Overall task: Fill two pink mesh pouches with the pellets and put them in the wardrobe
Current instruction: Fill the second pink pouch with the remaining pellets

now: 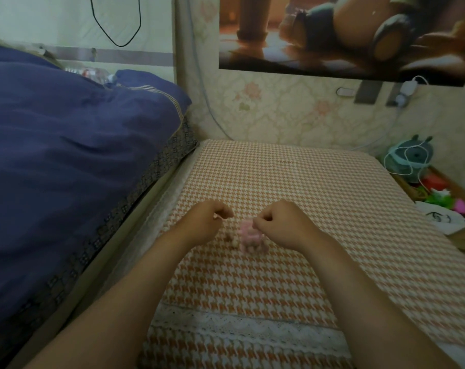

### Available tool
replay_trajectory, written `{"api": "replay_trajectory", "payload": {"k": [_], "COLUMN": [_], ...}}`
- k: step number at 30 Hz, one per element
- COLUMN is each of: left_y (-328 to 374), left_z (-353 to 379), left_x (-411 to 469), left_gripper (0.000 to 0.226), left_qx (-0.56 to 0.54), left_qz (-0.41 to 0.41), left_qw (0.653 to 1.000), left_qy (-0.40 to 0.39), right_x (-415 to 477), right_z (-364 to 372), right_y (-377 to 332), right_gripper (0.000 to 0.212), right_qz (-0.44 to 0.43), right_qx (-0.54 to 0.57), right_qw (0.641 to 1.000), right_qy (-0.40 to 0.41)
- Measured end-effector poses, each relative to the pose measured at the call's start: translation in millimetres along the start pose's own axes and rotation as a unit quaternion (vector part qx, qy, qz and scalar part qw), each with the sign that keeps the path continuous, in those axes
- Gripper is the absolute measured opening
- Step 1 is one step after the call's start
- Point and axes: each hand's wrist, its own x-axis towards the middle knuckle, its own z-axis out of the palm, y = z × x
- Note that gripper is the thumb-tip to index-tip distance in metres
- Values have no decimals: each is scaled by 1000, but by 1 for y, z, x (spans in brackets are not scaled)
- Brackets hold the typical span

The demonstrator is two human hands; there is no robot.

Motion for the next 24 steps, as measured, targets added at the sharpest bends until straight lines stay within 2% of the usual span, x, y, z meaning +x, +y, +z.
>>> {"api": "replay_trajectory", "payload": {"k": [3, 7, 11, 15, 18, 24], "left_y": [-5, -10, -14, -3, 23, 47], "left_z": [13, 25, 31, 24, 19, 27], "left_x": [4, 13, 20, 24, 20, 7], "left_gripper": [33, 22, 17, 14, 9, 4], "left_qx": [85, 119, 137, 43, -45, -51], "left_qz": [10, 26, 29, 28, 58, 132], "left_qw": [996, 989, 987, 999, 996, 990], "left_qy": [-35, -79, -80, 5, 51, -5], "right_x": [0, 0, 0, -2, -4, -6], "right_z": [0, 1, 1, 0, -3, -8], "right_y": [9, 18, 23, 23, 21, 19], "right_gripper": [40, 40, 40, 35, 27, 23], "right_qz": [6, 4, 12, 17, 20, 17], "right_qx": [3, 0, 16, 28, 28, 19], "right_qw": [1000, 1000, 1000, 999, 999, 999], "right_qy": [-5, -12, -19, -22, -32, -45]}}
